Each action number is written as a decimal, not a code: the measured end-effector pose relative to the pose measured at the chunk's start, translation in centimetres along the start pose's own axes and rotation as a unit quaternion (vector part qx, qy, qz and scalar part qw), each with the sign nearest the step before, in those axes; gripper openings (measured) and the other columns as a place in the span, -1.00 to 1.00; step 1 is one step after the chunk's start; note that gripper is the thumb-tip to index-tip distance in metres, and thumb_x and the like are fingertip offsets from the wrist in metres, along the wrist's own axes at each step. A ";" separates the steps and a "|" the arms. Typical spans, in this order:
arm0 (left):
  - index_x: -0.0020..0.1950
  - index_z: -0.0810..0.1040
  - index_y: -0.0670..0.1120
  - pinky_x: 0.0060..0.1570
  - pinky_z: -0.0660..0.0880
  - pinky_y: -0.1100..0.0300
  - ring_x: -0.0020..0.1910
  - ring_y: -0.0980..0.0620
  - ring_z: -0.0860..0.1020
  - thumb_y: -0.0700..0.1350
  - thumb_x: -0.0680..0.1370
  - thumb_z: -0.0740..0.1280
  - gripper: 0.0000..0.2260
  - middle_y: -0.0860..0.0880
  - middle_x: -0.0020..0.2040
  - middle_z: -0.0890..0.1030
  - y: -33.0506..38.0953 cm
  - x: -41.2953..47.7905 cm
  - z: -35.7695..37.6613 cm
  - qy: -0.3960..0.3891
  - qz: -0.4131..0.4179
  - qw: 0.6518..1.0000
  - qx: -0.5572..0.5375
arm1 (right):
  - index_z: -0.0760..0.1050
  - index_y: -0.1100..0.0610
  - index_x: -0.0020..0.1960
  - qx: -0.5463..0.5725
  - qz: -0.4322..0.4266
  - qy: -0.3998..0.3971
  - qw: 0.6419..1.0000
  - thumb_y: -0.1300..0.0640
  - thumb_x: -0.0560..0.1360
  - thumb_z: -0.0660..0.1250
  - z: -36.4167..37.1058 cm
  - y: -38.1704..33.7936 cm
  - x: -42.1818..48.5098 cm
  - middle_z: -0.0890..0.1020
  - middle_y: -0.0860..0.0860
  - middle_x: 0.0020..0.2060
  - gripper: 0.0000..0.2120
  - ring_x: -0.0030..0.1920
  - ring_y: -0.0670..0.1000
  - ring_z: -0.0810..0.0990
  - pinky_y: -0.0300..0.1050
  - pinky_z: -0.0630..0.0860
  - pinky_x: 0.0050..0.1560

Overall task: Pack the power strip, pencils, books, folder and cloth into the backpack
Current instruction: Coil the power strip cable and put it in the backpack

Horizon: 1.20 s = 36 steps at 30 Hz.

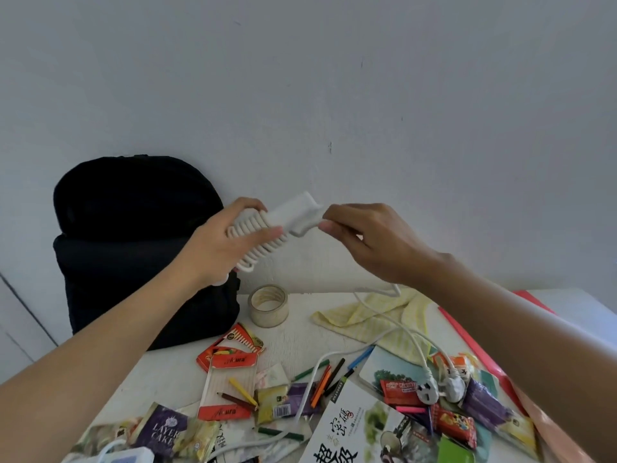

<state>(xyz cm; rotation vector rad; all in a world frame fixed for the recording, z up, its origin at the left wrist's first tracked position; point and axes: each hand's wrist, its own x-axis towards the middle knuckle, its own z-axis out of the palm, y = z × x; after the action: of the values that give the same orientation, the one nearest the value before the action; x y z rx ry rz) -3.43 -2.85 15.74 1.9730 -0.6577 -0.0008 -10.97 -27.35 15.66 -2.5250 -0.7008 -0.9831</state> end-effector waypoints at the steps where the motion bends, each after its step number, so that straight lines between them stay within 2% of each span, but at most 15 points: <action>1: 0.16 0.54 0.24 -0.17 0.65 0.07 -0.07 -0.05 0.67 0.30 0.38 0.44 -0.60 0.01 0.01 0.65 0.0 -0.3 0.4 -0.019 0.009 0.999 0.034 | 0.47 0.13 -0.11 0.008 -0.008 0.006 1.000 0.04 0.68 0.17 -0.1 -0.1 0.2 0.38 -0.09 -0.37 -0.74 -0.39 0.02 0.33 0.03 0.38 -0.37; 3: 0.24 0.48 0.35 -0.28 0.60 0.17 -0.11 -0.02 0.65 0.40 0.38 0.38 -0.54 0.02 0.01 0.63 0.4 -0.8 0.9 -0.048 0.028 0.995 0.087 | 0.50 0.17 -0.07 0.016 -0.023 0.008 1.000 0.05 0.69 0.16 0.0 -0.5 0.6 0.45 -0.05 -0.33 -0.74 -0.36 0.03 0.39 0.05 0.42 -0.34; 5: 0.31 0.43 0.43 -0.25 0.61 0.16 -0.12 0.03 0.65 0.47 0.40 0.35 -0.50 0.06 0.02 0.63 0.9 -1.1 1.3 -0.072 0.051 0.990 0.110 | 0.52 0.18 -0.06 -0.005 -0.041 0.029 0.999 0.03 0.69 0.14 0.1 -0.9 0.9 0.50 -0.03 -0.32 -0.70 -0.37 0.03 0.42 0.05 0.43 -0.37; 7: 0.29 0.46 0.36 -0.19 0.66 0.07 -0.10 0.03 0.65 0.47 0.36 0.37 -0.47 0.06 0.00 0.64 1.4 -1.3 1.5 -0.075 0.072 0.989 0.107 | 0.53 0.18 -0.08 -0.038 -0.045 0.069 0.996 0.01 0.69 0.14 -0.1 -1.1 1.4 0.50 -0.03 -0.35 -0.67 -0.41 0.03 0.41 0.04 0.40 -0.43; 10: 0.25 0.51 0.27 -0.28 0.65 0.10 -0.16 -0.01 0.65 0.46 0.30 0.42 -0.41 0.02 -0.05 0.64 2.3 -1.3 1.6 -0.060 0.076 0.992 0.087 | 0.57 0.15 -0.10 -0.063 -0.052 0.112 0.990 0.00 0.68 0.22 -0.7 -1.1 2.1 0.50 -0.04 -0.38 -0.70 -0.43 0.01 0.43 0.03 0.39 -0.46; 13: 0.22 0.53 0.25 -0.12 0.68 -0.05 -0.11 0.01 0.68 0.49 0.34 0.37 -0.46 0.02 -0.03 0.68 2.9 -1.2 1.7 -0.041 0.083 0.992 0.082 | 0.59 0.14 -0.11 -0.045 -0.045 0.134 0.989 -0.06 0.62 0.31 -1.1 -1.5 2.8 0.54 -0.06 -0.36 -0.70 -0.41 -0.02 0.45 0.02 0.41 -0.43; 15: 0.20 0.55 0.25 -0.06 0.67 -0.08 -0.07 0.02 0.69 0.46 0.37 0.38 -0.50 0.03 -0.01 0.69 3.0 -1.2 1.8 -0.038 0.075 0.994 0.071 | 0.55 0.13 -0.13 -0.005 -0.006 0.138 0.990 -0.15 0.55 0.39 -1.6 -1.8 3.2 0.49 -0.06 -0.42 -0.67 -0.44 -0.01 0.42 0.01 0.42 -0.42; 20: 0.24 0.56 0.20 0.02 0.65 -0.18 -0.01 -0.04 0.70 0.43 0.35 0.41 -0.46 0.00 0.03 0.70 3.1 -1.4 1.9 -0.070 0.056 0.995 0.035 | 0.46 0.10 -0.22 0.064 0.121 0.090 0.987 -0.31 0.32 0.52 -3.1 -2.3 3.9 0.47 -0.08 -0.47 -0.51 -0.45 -0.10 0.38 -0.13 0.38 -0.39; 24: 0.26 0.57 0.21 0.08 0.64 -0.16 -0.02 -0.02 0.71 0.48 0.35 0.41 -0.42 0.02 0.03 0.72 3.2 -1.6 2.4 -0.079 0.041 0.995 0.053 | 0.53 0.04 -0.18 0.074 0.207 -0.022 0.975 -0.36 0.24 0.53 -3.0 -1.9 4.5 0.59 -0.03 -0.28 -0.50 -0.40 -0.18 0.43 -0.26 0.38 -0.35; 26: 0.25 0.59 0.19 0.09 0.64 -0.16 0.01 -0.05 0.70 0.43 0.37 0.43 -0.45 0.00 0.06 0.71 3.7 -1.7 2.5 -0.107 0.038 0.993 0.035 | 0.57 0.08 -0.13 0.174 0.233 -0.095 0.952 -0.30 0.32 0.51 -3.2 -1.2 4.3 0.59 0.05 -0.24 -0.55 -0.33 -0.12 0.48 -0.20 0.41 -0.26; 28: 0.20 0.63 0.14 0.06 0.65 -0.06 0.02 -0.06 0.69 0.31 0.42 0.49 -0.57 -0.02 0.05 0.70 4.4 -1.9 2.4 -0.138 0.033 0.990 -0.011 | 0.57 0.16 -0.13 0.334 0.278 -0.138 0.890 -0.18 0.43 0.48 -3.4 0.1 3.5 0.53 0.05 -0.29 -0.62 -0.33 -0.06 0.46 -0.18 0.39 -0.29; 30: 0.09 0.66 0.10 -0.07 0.63 0.11 -0.03 -0.04 0.69 0.20 0.45 0.50 -0.70 0.00 -0.01 0.71 4.9 -2.3 2.3 -0.156 0.024 0.985 -0.076 | 0.57 0.15 -0.15 0.452 0.323 -0.134 0.820 0.04 0.53 0.44 -2.8 1.7 2.3 0.50 0.05 -0.26 -0.81 -0.33 -0.03 0.41 -0.19 0.34 -0.36; 32: -0.02 0.65 0.05 -0.18 0.62 0.07 -0.13 -0.07 0.66 0.20 0.43 0.48 -0.73 -0.03 -0.09 0.67 5.2 -2.3 2.3 -0.143 0.002 0.975 -0.168 | 0.56 0.12 -0.21 0.504 0.337 -0.134 0.784 0.18 0.56 0.34 -1.8 2.7 1.2 0.45 0.05 -0.29 -0.83 -0.42 -0.06 0.29 -0.24 0.22 -0.45; 34: 0.02 0.65 -0.03 -0.22 0.60 0.01 -0.18 -0.14 0.61 0.22 0.45 0.47 -0.65 -0.15 -0.09 0.63 5.2 -1.7 1.7 -0.108 -0.038 0.953 -0.282 | 0.54 0.15 -0.21 0.497 0.349 -0.126 0.785 0.01 0.56 0.37 -1.1 2.7 0.0 0.41 0.07 -0.28 -0.74 -0.46 -0.06 0.20 -0.22 0.11 -0.46; 36: 0.14 0.64 -0.10 -0.26 0.60 0.01 -0.16 -0.17 0.61 0.25 0.49 0.43 -0.55 -0.20 -0.06 0.63 5.1 -0.6 0.8 -0.060 -0.065 0.939 -0.332 | 0.50 0.17 -0.16 0.517 0.357 -0.111 0.770 -0.09 0.54 0.35 -1.1 2.5 -0.9 0.40 0.06 -0.29 -0.69 -0.46 -0.06 0.15 -0.18 0.07 -0.41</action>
<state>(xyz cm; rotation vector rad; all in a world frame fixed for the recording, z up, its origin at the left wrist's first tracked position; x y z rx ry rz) -6.46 -4.99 19.35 1.3599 -0.5136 -0.3806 -10.76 -30.21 15.43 -1.6172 -0.1581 0.0463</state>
